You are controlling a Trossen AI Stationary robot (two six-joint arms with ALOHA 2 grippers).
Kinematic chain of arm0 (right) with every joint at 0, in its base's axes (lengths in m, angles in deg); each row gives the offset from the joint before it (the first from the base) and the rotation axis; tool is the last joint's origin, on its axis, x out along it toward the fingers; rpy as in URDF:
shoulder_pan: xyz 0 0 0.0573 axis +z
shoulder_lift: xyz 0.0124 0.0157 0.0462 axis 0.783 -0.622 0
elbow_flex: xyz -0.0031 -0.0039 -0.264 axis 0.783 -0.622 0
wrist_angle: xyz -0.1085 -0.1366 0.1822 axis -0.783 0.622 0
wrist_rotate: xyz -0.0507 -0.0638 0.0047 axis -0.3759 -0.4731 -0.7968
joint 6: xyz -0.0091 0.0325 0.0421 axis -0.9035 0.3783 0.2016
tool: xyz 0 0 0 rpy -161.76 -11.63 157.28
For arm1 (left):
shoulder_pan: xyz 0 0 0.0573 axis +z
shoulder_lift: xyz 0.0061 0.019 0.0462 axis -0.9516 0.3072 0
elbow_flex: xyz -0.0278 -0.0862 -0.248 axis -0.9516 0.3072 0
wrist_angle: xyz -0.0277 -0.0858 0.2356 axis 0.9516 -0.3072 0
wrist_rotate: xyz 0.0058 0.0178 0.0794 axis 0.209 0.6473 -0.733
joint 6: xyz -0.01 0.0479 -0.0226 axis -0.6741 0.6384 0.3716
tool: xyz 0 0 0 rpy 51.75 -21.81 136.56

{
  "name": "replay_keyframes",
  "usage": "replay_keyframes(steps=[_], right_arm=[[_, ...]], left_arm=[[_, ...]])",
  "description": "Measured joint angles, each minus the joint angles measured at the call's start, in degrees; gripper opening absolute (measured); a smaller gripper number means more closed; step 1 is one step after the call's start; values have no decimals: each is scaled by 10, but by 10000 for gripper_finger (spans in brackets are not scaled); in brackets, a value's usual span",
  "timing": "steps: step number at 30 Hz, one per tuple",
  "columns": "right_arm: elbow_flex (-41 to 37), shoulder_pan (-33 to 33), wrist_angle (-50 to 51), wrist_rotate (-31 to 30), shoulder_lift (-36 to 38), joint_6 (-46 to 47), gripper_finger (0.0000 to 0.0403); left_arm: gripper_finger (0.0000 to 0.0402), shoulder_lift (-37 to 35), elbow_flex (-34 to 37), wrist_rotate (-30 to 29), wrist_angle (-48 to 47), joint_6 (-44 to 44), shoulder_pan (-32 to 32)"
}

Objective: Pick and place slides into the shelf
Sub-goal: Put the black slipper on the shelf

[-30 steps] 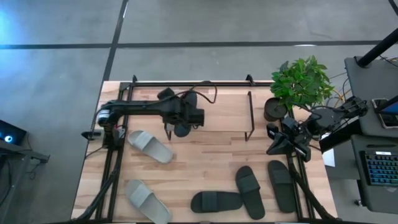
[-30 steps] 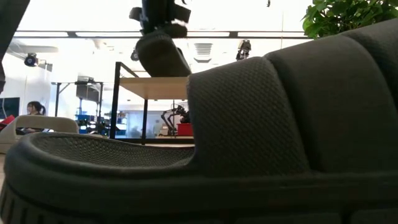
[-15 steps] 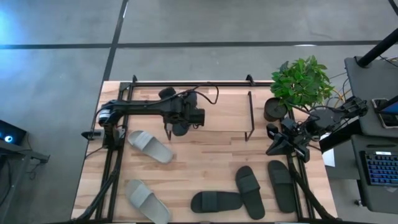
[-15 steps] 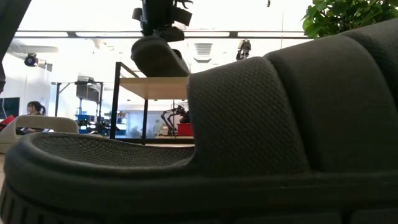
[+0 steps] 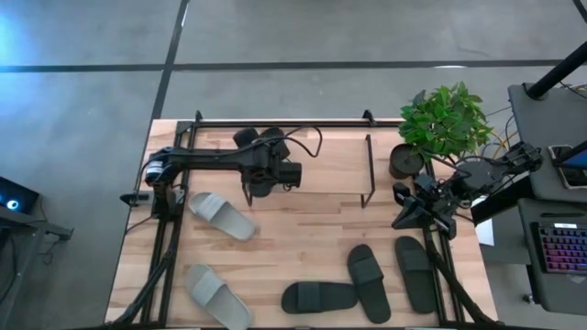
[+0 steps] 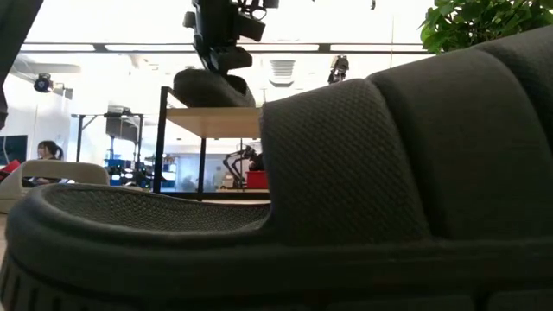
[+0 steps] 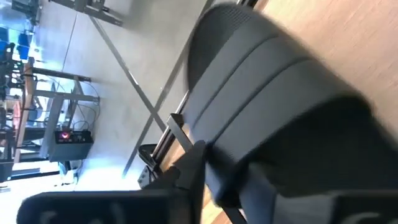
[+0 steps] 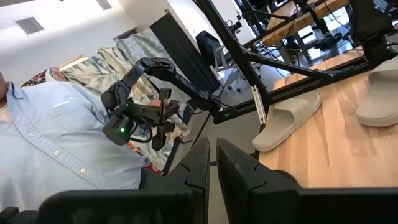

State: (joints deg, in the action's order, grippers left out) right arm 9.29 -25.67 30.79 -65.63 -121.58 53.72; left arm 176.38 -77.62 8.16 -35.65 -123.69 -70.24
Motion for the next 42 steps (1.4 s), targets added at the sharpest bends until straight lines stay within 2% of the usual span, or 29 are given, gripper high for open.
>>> replay_keyframes(steps=[6, 10, 14, 22, 25, 29, 33, 38, 42], right_arm=[[0, 0, 1, 0, 0, 0, 22], [0, 0, 4, 0, 0, 0, 22], [0, 0, 4, 0, 0, 2, 22], [0, 0, 0, 10, 0, 41, 22], [0, 0, -13, 9, -3, 42, 22], [0, 0, -52, -22, -15, 60, 22], [0, 0, -93, -43, -37, 128, 22], [0, 4, -82, -21, -89, 188, 22], [0, 5, -81, 20, -137, 224, 22]], left_arm=[[146, -12, 0, 3, 0, 4, 0], [176, -25, -2, 7, 0, 4, 0], [189, -47, -2, 12, 0, 3, -2], [190, -134, -22, 93, 14, 15, -35], [190, -181, -15, 148, 83, 78, -54], [190, -234, 1, 287, 211, 134, -65], [190, -259, 6, 419, 284, 136, -66], [190, -262, 21, 440, 290, 134, -87], [190, -263, 48, 440, 289, 88, -111]])
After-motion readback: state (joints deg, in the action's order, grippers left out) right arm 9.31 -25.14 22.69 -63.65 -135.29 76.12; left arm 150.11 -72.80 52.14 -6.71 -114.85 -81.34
